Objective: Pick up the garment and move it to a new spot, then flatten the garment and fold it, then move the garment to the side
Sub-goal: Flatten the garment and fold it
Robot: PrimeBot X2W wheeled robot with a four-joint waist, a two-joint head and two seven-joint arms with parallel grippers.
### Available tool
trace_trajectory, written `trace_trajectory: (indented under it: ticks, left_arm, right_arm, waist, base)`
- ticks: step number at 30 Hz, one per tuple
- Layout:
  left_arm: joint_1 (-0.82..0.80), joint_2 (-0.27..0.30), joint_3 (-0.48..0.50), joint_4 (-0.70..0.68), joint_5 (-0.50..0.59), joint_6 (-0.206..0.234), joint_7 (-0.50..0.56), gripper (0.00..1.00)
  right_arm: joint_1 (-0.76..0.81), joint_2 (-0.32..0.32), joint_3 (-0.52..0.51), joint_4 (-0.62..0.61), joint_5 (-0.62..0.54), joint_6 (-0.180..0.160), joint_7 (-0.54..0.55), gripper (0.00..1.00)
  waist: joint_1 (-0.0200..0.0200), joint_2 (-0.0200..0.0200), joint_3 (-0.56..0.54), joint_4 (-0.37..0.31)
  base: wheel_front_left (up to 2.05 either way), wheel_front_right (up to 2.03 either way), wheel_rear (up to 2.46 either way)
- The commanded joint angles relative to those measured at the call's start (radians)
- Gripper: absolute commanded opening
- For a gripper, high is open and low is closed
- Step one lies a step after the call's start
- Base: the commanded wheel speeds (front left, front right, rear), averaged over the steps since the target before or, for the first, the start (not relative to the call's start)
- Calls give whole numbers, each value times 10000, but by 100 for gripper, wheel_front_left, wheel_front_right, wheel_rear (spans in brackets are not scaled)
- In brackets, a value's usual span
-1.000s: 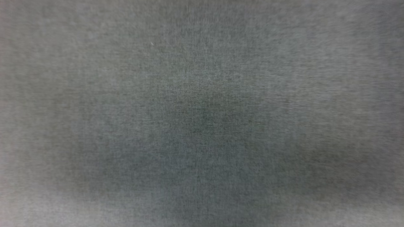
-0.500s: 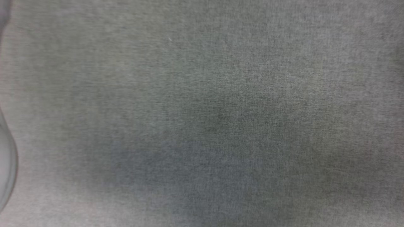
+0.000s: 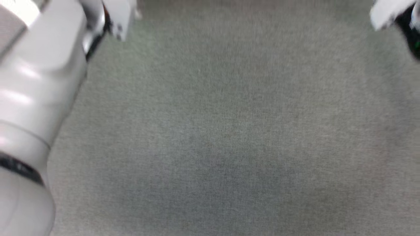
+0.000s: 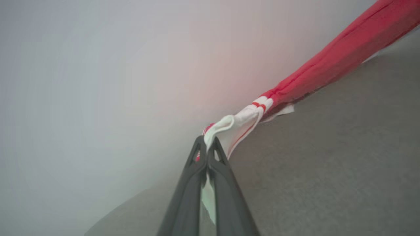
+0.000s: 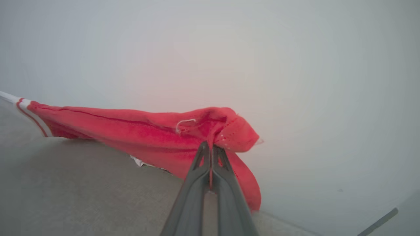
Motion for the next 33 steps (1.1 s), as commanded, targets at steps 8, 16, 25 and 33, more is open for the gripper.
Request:
trace_trajectory:
  ticks: [8, 16, 25, 33]
  left_arm:
    - [3389, 1050, -304, -2278, -846, 383, 667, 0]
    - [6791, 3092, -361, -7424, -1752, 2688, 2200, 0]
    - [9952, 5184, -387, -13239, -2639, 6464, 3348, 0]
    - [11482, 5489, -325, -15049, -3288, 8165, 3291, 0]
  right_arm:
    - [3143, -1265, 306, -1819, 684, -14, -94, 0]
    - [6018, -2204, -536, -3401, 207, -15, -170, 0]
    - [9339, -2390, -2790, -5067, -848, -23, -180, 0]
    - [12748, -1472, -4921, -7263, -2261, -17, 471, 0]
  waist:
    - [0, 0, -2359, -45]
    - [0, 0, -2775, -117]
    - [0, 0, -2726, -349]
    - [0, 0, -2629, -492]
  base:
    - [0, 0, 0]
    - [0, 0, 0]
    - [0, 0, 0]
    - [0, 0, 0]
